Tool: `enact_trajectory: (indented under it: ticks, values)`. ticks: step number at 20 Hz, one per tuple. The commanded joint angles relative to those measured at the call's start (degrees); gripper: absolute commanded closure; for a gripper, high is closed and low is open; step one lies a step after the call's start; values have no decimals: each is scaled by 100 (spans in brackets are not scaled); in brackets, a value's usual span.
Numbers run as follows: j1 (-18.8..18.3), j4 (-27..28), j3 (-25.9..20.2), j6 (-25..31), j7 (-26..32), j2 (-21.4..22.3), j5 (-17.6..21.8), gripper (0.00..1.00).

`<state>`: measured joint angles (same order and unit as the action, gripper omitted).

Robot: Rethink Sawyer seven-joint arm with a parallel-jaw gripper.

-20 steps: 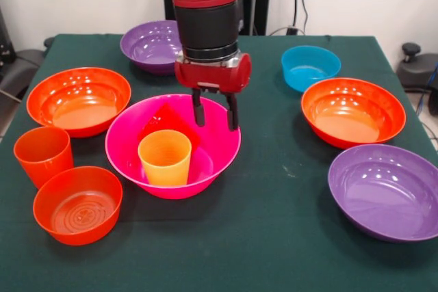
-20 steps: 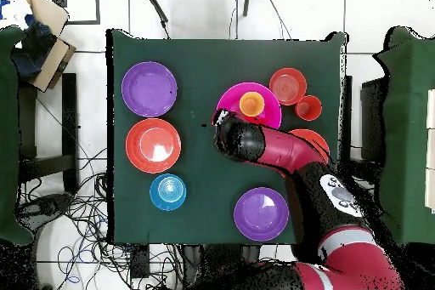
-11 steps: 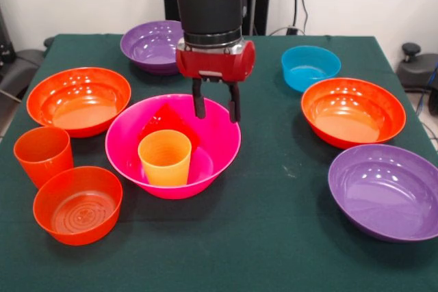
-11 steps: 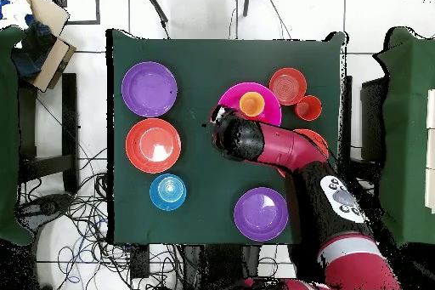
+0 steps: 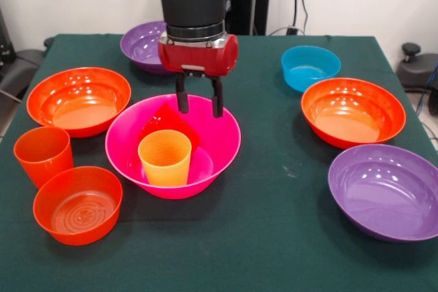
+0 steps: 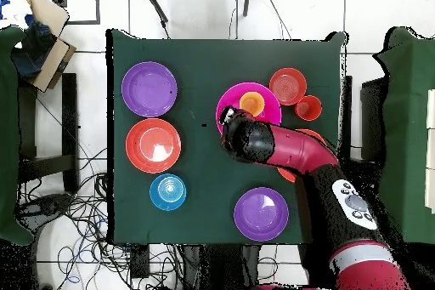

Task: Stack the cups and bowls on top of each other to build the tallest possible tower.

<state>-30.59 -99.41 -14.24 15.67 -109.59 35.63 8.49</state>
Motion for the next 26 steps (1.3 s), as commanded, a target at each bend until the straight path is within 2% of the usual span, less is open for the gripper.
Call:
enact_trajectory:
  ticks: [1, 4, 9, 15, 26]
  values:
    - [-244, -342, -515, -95, 398, -465, 717, 0]
    - [-341, -459, -551, -245, 353, -514, 926, 0]
    - [-458, -443, -571, 61, 429, -468, 1138, 0]
    - [-407, -348, -584, 498, 378, -334, 1124, 0]
    - [-437, -235, -613, 651, 513, -295, 1172, 0]
